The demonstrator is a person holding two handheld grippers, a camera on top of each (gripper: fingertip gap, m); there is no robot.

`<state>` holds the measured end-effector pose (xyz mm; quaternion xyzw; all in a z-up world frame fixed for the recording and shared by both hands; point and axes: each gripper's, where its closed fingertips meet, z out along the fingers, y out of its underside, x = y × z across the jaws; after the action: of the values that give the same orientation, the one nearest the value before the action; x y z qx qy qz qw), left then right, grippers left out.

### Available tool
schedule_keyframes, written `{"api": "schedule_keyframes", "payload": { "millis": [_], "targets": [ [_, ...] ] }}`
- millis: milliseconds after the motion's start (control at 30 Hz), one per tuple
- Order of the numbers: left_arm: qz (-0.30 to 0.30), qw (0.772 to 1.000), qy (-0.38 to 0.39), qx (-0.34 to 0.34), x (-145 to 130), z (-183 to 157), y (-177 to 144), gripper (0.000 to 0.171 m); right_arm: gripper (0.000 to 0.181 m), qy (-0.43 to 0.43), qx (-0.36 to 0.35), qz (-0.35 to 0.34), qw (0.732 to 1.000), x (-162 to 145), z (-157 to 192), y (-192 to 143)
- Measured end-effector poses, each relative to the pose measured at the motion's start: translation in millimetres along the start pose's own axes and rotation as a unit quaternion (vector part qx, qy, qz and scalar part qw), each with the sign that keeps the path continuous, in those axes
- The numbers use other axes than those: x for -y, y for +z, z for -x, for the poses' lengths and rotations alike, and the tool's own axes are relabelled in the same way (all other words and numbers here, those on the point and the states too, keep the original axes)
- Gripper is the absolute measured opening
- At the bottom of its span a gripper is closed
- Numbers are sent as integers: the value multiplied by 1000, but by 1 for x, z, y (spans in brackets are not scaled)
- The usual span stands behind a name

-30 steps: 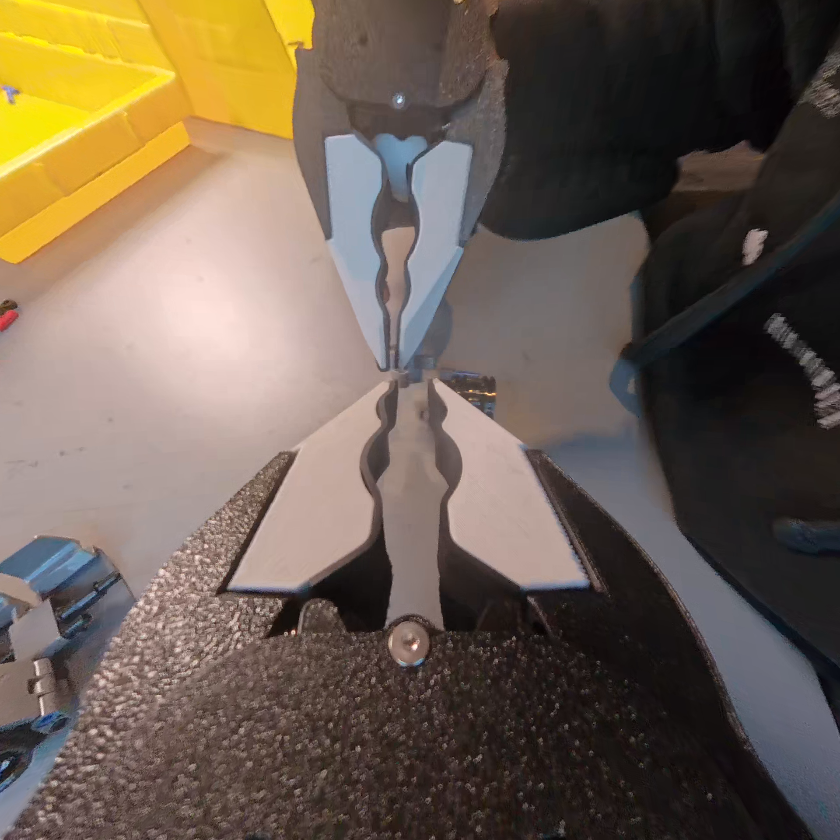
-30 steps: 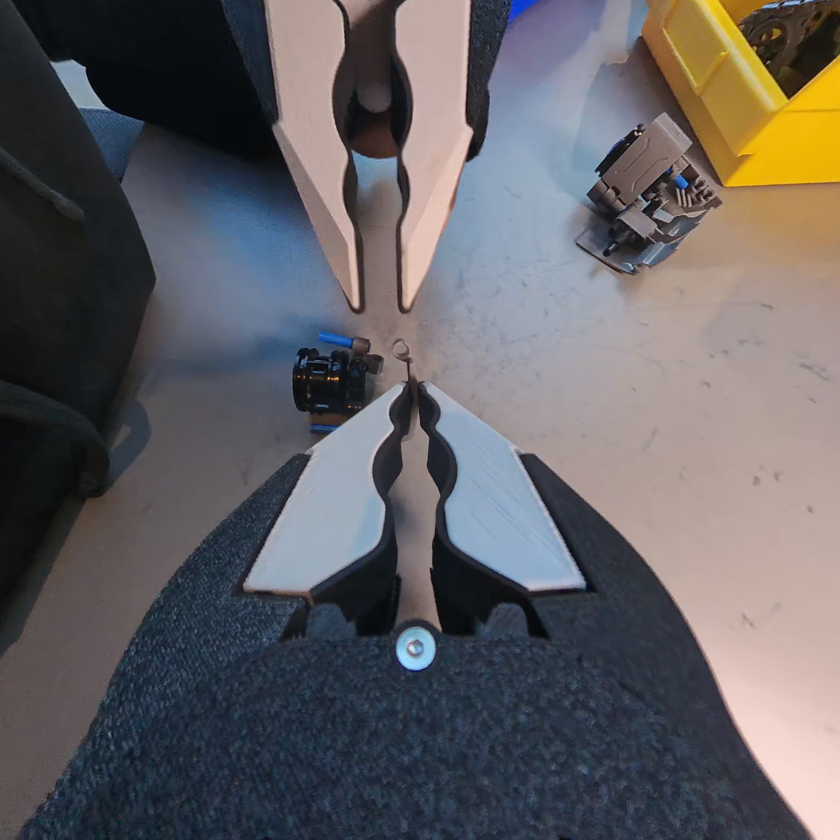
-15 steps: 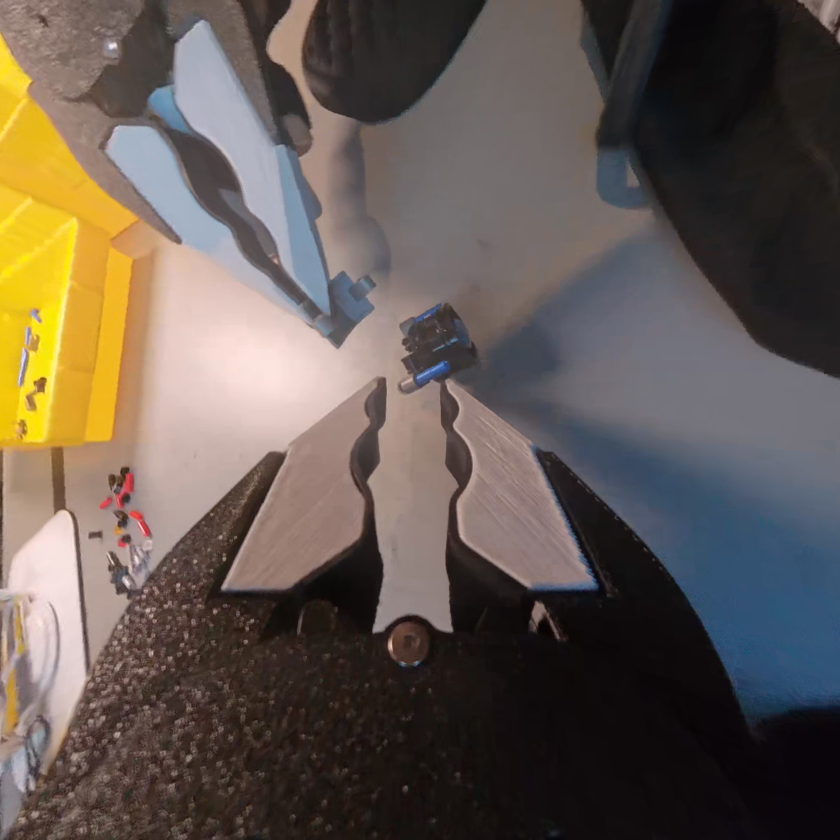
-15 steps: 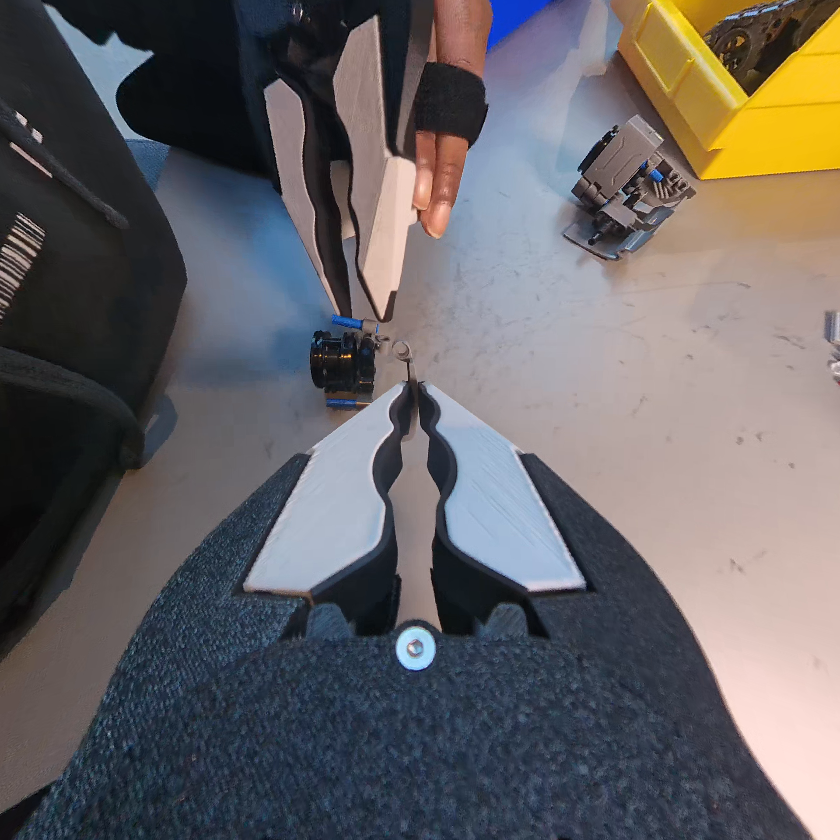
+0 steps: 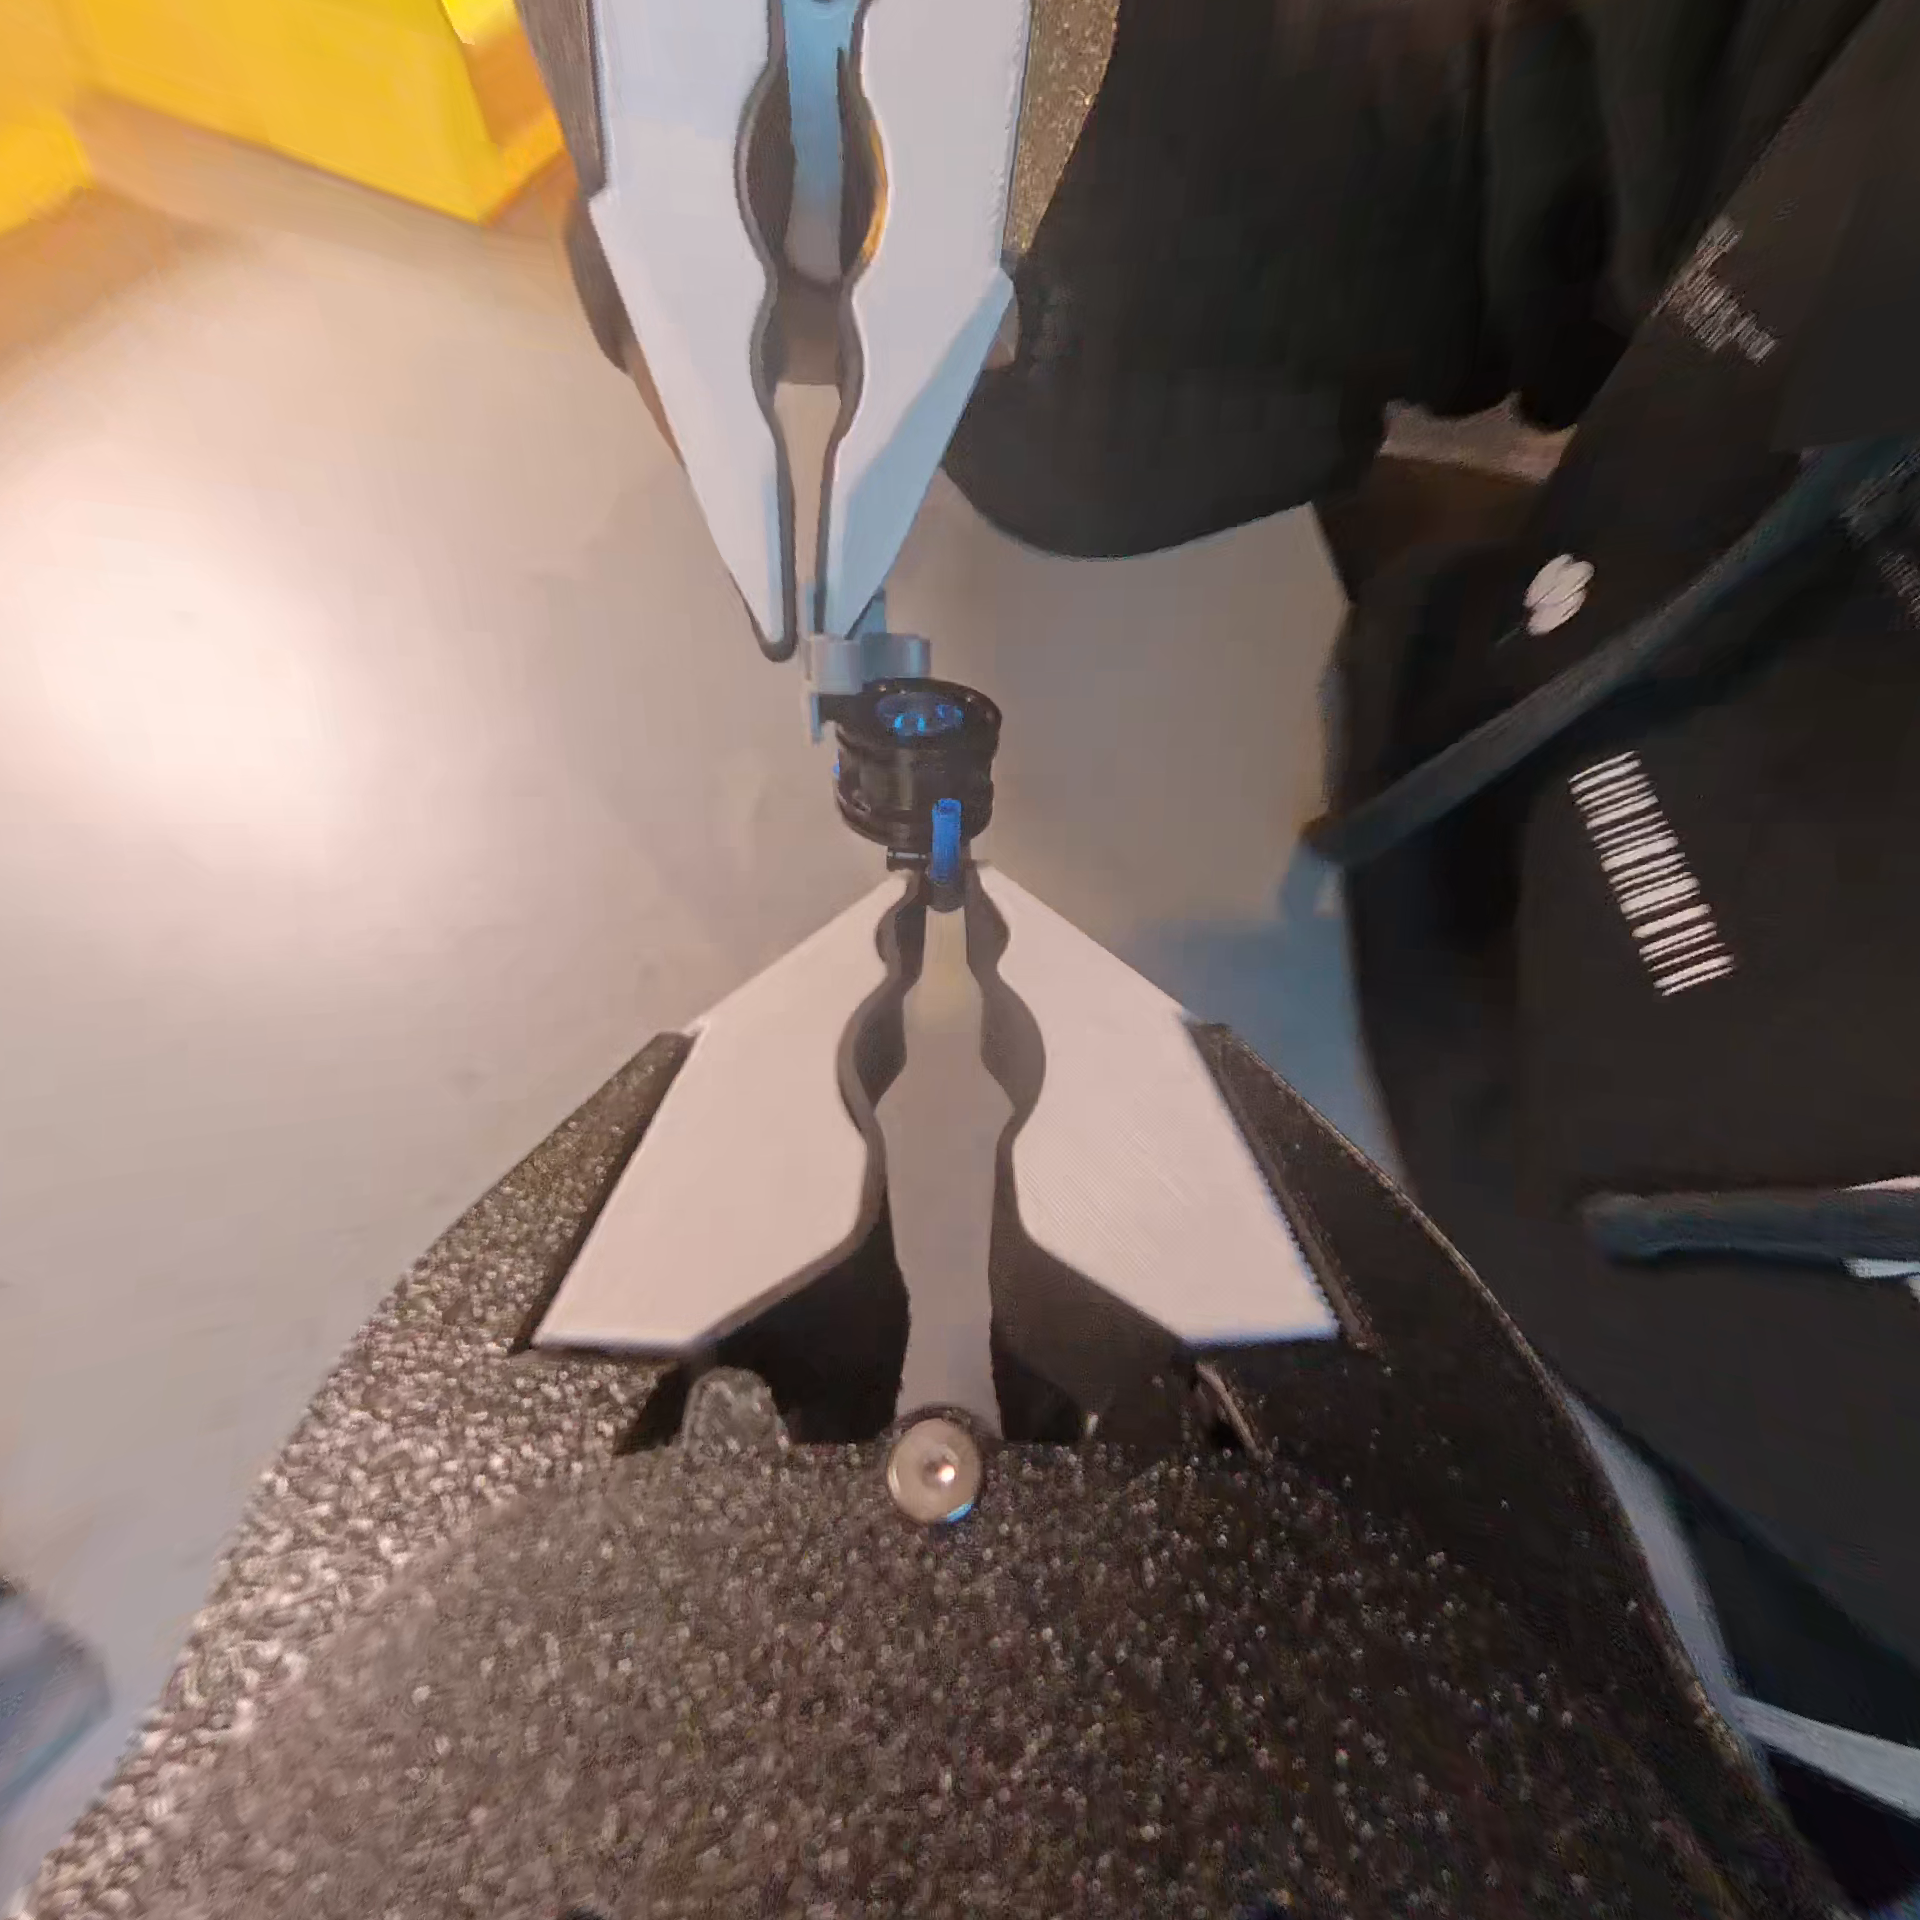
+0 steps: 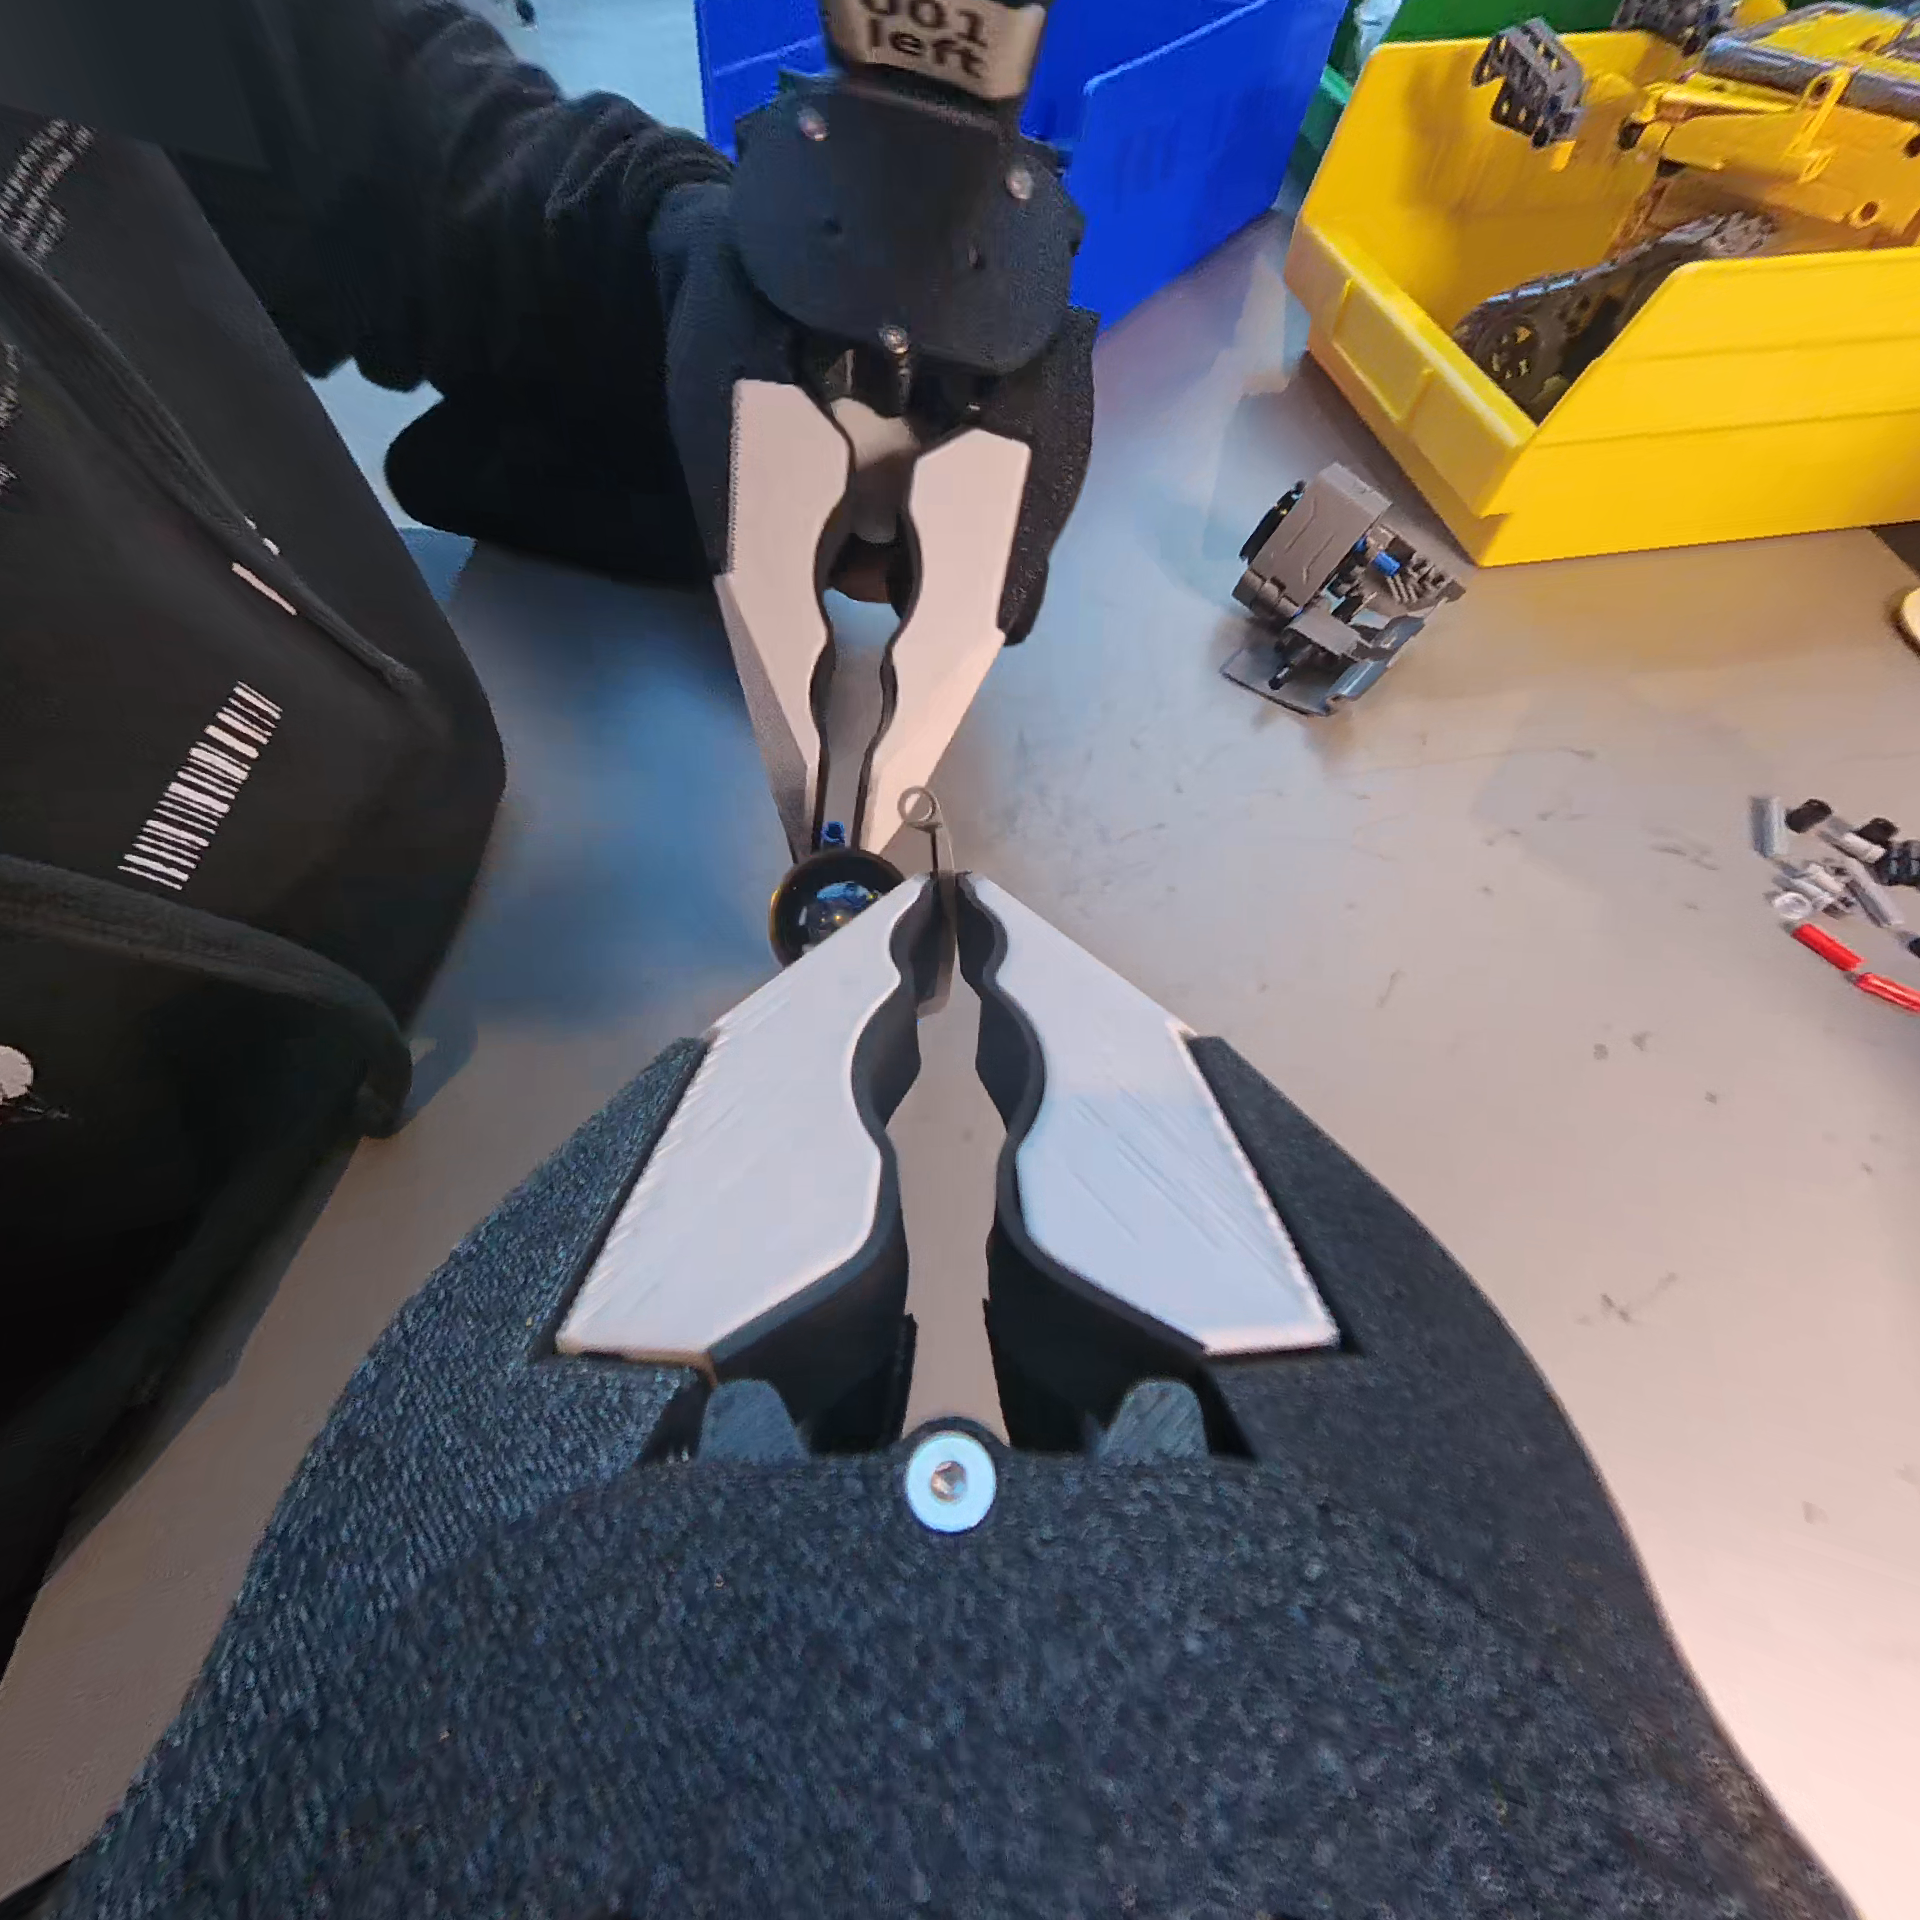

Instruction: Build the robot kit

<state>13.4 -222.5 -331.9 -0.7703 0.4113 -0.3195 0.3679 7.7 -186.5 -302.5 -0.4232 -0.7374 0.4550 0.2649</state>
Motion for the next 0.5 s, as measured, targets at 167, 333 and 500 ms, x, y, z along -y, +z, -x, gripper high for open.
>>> {"api": "schedule_keyframes", "payload": {
  "millis": [167, 333, 500],
  "targets": [
    [-15, 994, -80, -76, 5, -10, 4, 6, 1, -6, 58, 4, 998, -5, 8, 2],
    [-32, 981, -128, -140, 8, -21, 2, 6, 1, -12, 135, -20, 991, -4, 26, 3],
    [-50, 972, -151, -173, 12, -26, -1, 6, 1, 8, 181, -53, 982, 0, 32, 2]
  ]
}}
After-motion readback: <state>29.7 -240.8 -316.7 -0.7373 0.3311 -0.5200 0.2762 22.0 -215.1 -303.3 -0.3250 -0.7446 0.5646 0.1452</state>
